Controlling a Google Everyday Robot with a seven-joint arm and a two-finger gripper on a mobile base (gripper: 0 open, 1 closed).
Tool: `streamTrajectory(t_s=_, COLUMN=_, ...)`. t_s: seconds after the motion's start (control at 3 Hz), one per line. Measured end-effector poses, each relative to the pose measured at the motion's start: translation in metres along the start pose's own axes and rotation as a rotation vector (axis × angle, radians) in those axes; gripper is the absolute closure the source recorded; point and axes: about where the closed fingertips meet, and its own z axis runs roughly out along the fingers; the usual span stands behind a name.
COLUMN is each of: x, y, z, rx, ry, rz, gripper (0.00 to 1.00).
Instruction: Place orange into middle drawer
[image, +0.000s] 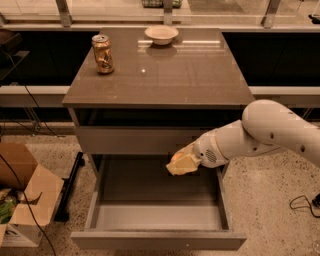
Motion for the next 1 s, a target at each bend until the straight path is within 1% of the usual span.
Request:
streamTrajectory(t_s=0.33, x=0.004, y=-0.006, z=0.005, rx=0.007, ry=-0.005, rz=0.012, gripper=1.0)
streamTrajectory(t_s=0.67, x=-0.003, y=-0.007, z=0.008, rx=0.044, ry=0.021, rz=-0.052, gripper=1.0)
streamTrajectory(t_s=1.0, x=0.007, y=-0.013, z=0.035, rx=0.02, ry=0.046, rz=-0.101, gripper=1.0)
